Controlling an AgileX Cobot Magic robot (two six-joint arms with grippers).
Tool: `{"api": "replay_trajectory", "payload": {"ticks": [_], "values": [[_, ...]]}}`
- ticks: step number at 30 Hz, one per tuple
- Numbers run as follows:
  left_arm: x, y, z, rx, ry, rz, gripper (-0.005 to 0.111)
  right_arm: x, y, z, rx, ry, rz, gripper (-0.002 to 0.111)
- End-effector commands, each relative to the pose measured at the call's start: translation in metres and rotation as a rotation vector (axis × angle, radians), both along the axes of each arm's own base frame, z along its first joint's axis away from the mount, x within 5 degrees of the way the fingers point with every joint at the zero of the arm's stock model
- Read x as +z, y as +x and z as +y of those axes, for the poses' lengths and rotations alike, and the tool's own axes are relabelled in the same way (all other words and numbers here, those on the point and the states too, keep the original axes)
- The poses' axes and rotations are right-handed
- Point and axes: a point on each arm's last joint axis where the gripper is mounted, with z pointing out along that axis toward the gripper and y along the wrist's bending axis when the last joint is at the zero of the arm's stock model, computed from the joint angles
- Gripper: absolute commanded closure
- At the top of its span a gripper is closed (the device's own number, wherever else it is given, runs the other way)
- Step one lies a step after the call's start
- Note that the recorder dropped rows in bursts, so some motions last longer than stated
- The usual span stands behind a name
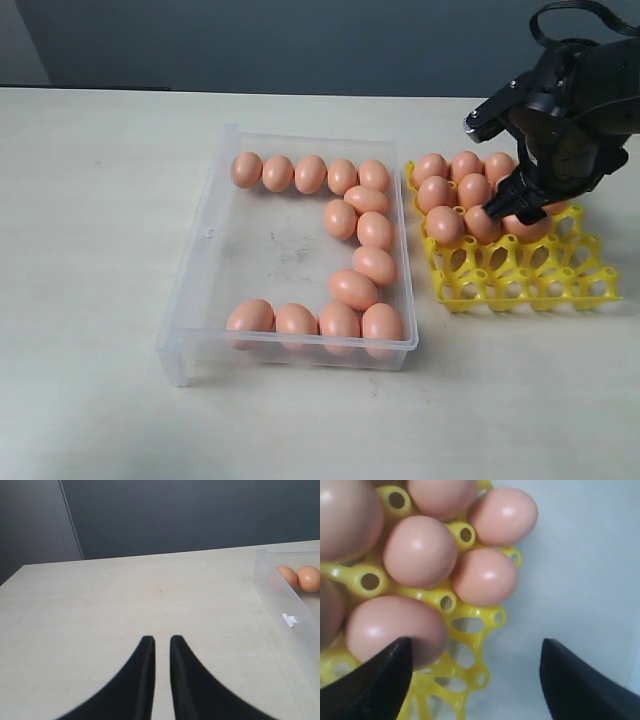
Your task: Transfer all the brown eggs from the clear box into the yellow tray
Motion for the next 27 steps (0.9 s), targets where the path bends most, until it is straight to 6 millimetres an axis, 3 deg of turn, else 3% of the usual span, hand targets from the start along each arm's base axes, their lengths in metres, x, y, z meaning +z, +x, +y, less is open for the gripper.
{"api": "replay_trajectory", "payload": {"ticks": [1,9,14,21,27], "values": [[-0.001,0.0,0.0,-0.003,-0.002,-0.006,0.095,0.0,0.002,-0.003,-0.019,-0.027,-0.017,0.044],[-0.001,0.0,0.0,-0.003,-0.002,-0.006,0.095,0.007,0.004,-0.013,-0.09,-0.13,-0.078,0.044],[-0.001,0.0,0.0,-0.003,-0.002,-0.006,0.095,0.0,0.007,-0.005,-0.077,0.042,-0.089,0.044],[-0.001,0.0,0.0,-0.003,-0.002,-0.006,0.095,0.0,0.01,-0.019,-0.115,0.058,-0.093,0.044],[-0.001,0.0,0.0,-0.003,-0.002,-0.006,0.095,-0.002,0.012,-0.019,-0.103,0.096,-0.089,0.044]]}}
